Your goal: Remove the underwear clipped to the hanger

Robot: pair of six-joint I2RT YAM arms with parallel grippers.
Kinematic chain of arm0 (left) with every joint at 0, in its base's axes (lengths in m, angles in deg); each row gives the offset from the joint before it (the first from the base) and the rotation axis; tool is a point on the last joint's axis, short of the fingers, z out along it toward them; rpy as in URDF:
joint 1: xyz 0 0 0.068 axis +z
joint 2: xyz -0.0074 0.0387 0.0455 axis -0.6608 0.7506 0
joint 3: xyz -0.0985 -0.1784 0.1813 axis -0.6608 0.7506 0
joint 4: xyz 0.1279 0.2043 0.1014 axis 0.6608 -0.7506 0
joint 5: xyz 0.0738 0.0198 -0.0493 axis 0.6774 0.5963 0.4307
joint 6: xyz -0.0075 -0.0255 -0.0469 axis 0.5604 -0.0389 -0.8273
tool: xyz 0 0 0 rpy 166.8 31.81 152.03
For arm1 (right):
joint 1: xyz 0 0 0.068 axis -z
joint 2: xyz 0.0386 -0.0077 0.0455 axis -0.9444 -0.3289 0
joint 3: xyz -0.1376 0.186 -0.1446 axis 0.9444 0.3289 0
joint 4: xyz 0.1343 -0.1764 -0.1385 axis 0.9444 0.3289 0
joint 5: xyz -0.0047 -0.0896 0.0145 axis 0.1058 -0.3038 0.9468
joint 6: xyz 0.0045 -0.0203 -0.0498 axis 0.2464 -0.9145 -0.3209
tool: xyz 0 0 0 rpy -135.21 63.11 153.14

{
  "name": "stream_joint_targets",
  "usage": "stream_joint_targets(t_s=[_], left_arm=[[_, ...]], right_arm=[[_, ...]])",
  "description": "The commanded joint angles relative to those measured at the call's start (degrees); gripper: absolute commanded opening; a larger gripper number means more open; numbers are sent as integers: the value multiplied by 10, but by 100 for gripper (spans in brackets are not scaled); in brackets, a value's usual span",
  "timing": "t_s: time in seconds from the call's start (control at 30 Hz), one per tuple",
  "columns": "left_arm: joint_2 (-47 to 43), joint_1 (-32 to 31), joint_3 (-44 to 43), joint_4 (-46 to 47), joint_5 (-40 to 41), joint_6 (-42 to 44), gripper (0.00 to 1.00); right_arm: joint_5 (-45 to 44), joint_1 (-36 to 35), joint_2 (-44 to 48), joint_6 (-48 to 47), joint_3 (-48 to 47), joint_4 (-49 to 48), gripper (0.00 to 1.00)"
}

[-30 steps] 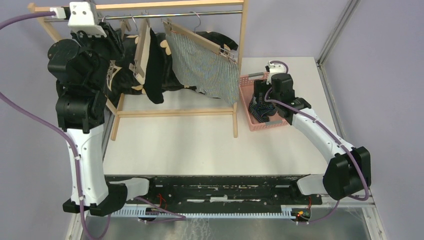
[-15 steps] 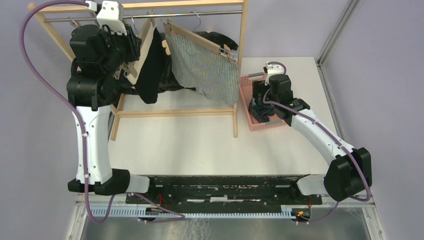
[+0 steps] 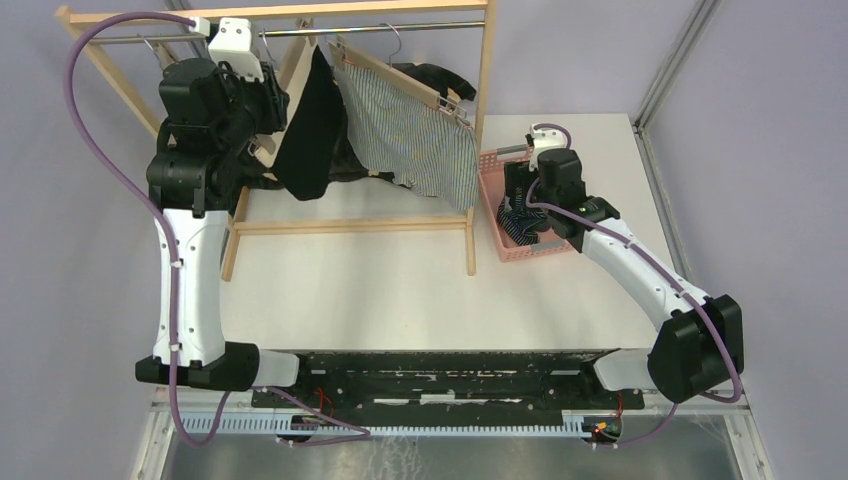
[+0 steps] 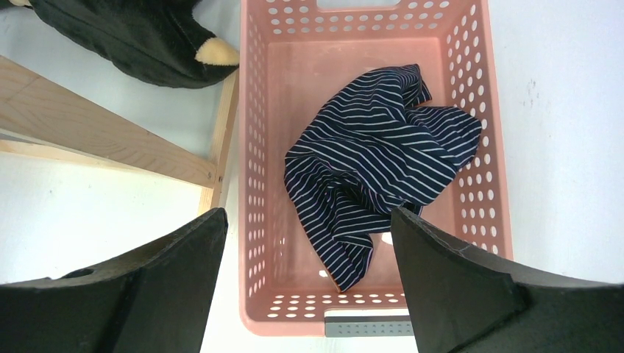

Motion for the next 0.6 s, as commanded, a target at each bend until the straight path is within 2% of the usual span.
stream_joint_targets(t_s=[0.0,0.07,0.1,0.17,0.2,0.37,0.57], left_arm=[[-18,1,11,34,9,-9,34],[-20,2,21,43,12,-10,27],[-23,1,28,50,14,-10,17],[-28,1,36,63,17,-13,5],[-28,1,37,66,18,-14,3],[-38,1,44,88,10,-17,3],[-101,2,119,205,-3,-27,3]], right_arm=[[-11,-4,16,-6,-15,-12,90],[-11,-5,14,-6,-16,-12,90],[-11,-6,13,-6,-15,-12,90],[-12,-7,11,-6,-15,-12,90],[-13,-6,9,-6,-16,-11,90],[-16,-8,9,-8,-18,-11,90],[-17,-11,3,-9,-17,-11,90]])
